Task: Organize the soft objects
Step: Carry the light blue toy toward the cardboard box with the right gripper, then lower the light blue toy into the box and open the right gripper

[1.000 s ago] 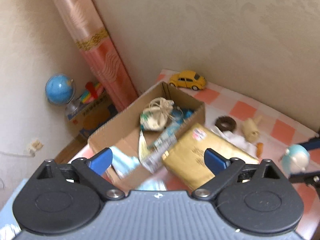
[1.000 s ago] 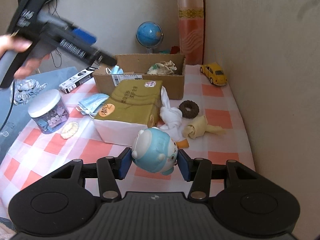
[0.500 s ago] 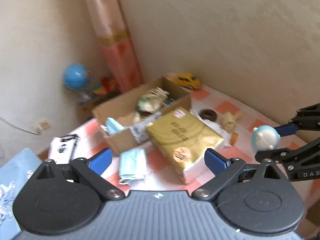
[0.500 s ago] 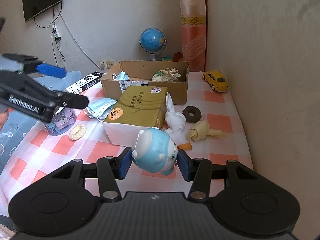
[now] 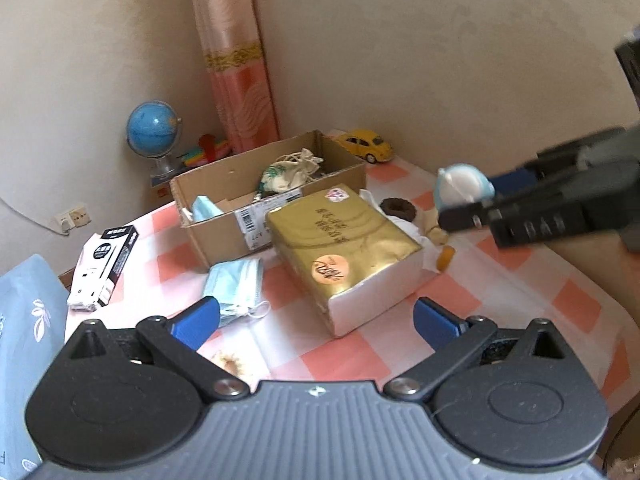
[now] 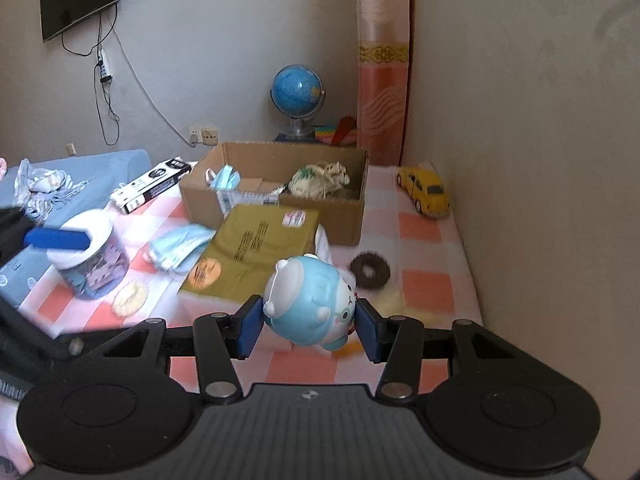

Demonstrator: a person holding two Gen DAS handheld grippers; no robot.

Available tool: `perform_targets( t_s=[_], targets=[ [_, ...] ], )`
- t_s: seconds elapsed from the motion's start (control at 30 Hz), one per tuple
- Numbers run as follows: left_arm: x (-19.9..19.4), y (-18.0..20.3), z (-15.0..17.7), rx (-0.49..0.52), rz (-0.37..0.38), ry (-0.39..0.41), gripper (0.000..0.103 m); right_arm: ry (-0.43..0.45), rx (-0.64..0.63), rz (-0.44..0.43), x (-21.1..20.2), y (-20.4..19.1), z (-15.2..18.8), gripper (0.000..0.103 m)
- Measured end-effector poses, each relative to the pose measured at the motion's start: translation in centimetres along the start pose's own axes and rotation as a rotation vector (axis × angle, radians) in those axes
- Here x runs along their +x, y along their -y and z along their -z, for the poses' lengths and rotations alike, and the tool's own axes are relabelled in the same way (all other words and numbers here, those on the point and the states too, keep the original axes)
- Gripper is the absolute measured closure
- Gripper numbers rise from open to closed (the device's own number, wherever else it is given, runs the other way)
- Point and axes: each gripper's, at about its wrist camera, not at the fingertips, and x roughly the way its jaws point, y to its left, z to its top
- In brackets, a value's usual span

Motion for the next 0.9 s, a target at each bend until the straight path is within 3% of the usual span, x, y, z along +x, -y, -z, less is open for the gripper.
perform_targets(
  t_s=[0.57,0.73,0.9],
  targets=[
    [1.4,-2.3,2.4,-0.077,-0.028,-0.040,0.000,0.029,-0.111,0.016,8.0,-0.4,-11.2,0.048],
    [1.4,-3.0,2.7,-0.098,-0.035,-0.046,0.000,0.023,-0.124,0.037,10.0,-0.4,-12.7,0.048],
    [1.6,-3.3,3.1,-0.110,-0.038,-0.055,0.000,0.029,-0.102,0.050,9.9,0.6,-12.3,0.042]
  ],
)
